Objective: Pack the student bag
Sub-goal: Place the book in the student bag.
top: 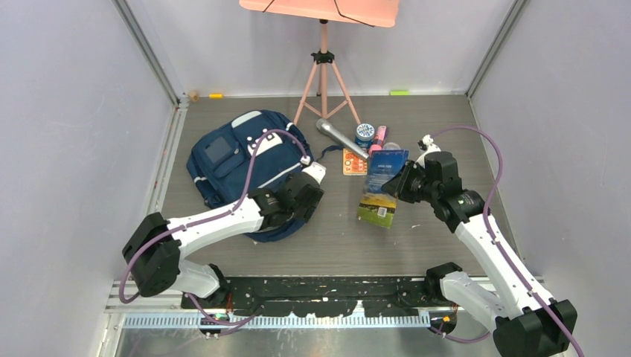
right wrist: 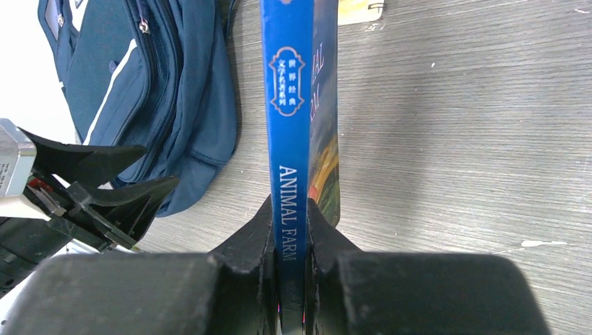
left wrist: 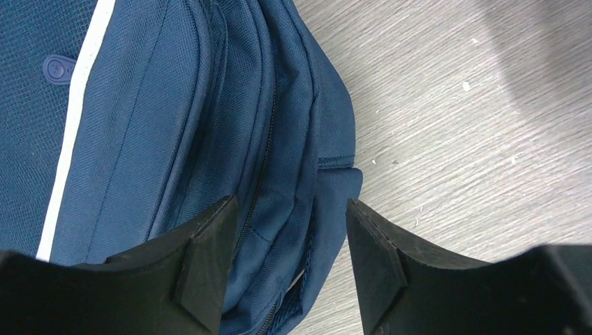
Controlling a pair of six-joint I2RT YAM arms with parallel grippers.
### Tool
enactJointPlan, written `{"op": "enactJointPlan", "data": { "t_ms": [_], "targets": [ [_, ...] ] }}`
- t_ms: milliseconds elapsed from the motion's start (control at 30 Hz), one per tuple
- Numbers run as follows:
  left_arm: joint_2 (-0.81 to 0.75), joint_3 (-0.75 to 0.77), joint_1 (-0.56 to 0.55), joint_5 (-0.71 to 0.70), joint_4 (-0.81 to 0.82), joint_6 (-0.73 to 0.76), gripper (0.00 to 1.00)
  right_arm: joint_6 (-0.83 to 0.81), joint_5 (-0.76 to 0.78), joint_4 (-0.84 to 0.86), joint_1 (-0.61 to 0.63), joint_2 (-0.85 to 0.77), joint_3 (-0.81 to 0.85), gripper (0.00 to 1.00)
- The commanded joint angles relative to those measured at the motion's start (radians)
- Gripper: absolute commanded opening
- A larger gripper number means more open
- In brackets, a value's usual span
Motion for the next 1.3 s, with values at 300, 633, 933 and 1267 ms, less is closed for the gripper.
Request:
{"op": "enactJointPlan", "data": {
  "t_ms": [300, 633, 933, 1267],
  "targets": [
    [0.123, 0.070, -0.083, -0.280, 0.034, 0.068, 0.61, 0.005, -0.014, 0.082, 0.001, -0.014, 0.000, 0.01],
    [0.177, 0.116, -0.083, -0.355, 0.000, 0.068, 0.57, 0.012, -0.041, 0.097, 0.001, -0.004, -0.004, 0.01],
    [0.219, 0.133, -0.082, -0.349, -0.006, 0.069, 0.58, 0.008, -0.051, 0.099, 0.001, 0.003, -0.007, 0.00],
    [0.215, 0.135, -0.083, -0.363, -0.011, 0.057, 0.45, 0.003, -0.050, 0.091, 0.001, 0.001, -0.004, 0.00]
  ]
}}
